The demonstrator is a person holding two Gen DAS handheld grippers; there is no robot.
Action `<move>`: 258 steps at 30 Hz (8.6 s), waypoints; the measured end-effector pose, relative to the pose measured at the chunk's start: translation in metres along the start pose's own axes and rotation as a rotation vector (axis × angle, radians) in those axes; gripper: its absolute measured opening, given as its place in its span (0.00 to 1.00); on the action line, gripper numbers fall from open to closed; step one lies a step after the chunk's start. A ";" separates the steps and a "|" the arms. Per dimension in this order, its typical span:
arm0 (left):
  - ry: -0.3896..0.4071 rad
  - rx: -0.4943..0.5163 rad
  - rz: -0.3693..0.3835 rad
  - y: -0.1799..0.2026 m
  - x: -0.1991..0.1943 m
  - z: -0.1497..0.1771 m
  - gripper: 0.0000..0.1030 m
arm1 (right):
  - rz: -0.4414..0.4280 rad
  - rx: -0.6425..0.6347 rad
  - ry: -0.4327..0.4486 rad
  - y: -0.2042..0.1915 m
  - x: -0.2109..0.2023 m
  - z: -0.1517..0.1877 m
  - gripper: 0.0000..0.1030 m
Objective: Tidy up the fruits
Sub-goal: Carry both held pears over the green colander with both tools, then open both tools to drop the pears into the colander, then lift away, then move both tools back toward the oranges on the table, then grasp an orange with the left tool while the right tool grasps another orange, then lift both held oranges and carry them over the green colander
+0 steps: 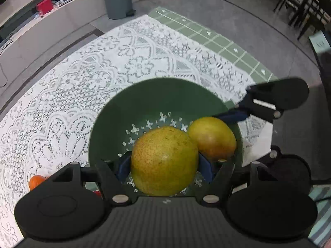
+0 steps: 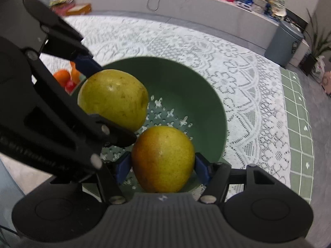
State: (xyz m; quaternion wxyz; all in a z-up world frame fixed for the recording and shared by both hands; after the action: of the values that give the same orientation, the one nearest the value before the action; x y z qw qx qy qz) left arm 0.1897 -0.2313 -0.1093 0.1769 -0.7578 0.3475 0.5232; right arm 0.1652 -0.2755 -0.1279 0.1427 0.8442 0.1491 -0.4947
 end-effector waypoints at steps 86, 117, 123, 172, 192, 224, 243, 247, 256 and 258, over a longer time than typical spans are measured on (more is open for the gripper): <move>0.046 0.054 -0.089 0.001 -0.028 0.000 0.78 | 0.072 0.002 0.020 -0.010 -0.054 0.012 0.88; 0.400 -0.369 -0.228 -0.083 -0.112 0.153 0.78 | 0.070 0.396 0.465 -0.111 -0.099 -0.013 0.88; 0.418 -0.447 -0.225 -0.095 -0.105 0.188 0.78 | 0.077 0.359 0.471 -0.136 -0.083 -0.012 0.80; 0.309 -0.659 0.007 -0.201 -0.026 0.156 0.59 | 0.161 -0.177 0.357 -0.168 0.052 -0.113 0.45; 0.325 -0.691 0.011 -0.199 -0.017 0.154 0.47 | 0.163 -0.148 0.351 -0.168 0.058 -0.113 0.42; 0.413 -0.503 0.055 -0.098 -0.105 0.112 0.47 | -0.055 0.205 0.294 -0.080 -0.066 -0.045 0.41; 0.273 -0.274 0.088 -0.032 -0.064 0.064 0.47 | -0.230 0.413 -0.068 -0.024 -0.031 0.009 0.42; 0.249 -0.244 0.075 -0.030 -0.055 0.060 0.47 | -0.196 0.364 -0.104 -0.027 -0.023 0.009 0.42; 0.205 -0.186 0.058 -0.028 -0.040 0.054 0.47 | -0.187 0.360 -0.153 -0.030 -0.010 0.013 0.42; 0.193 -0.171 0.050 -0.029 -0.037 0.052 0.47 | -0.181 0.358 -0.155 -0.029 -0.008 0.012 0.42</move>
State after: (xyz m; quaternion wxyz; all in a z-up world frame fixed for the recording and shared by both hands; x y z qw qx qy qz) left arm 0.1672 -0.1655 -0.0987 0.0641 -0.8079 0.3359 0.4799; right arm 0.1404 -0.2548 -0.1296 -0.0434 0.7986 0.1226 -0.5877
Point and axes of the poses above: each gripper's, at about its wrist camera, not at the fingertips, and x roughly the way its jaws point, y to its right, z to its underside, the point moved 10 cm from there along x, roughly the way its jaws point, and after that the axes turned 5 degrees about z, right-handed, at the moved point
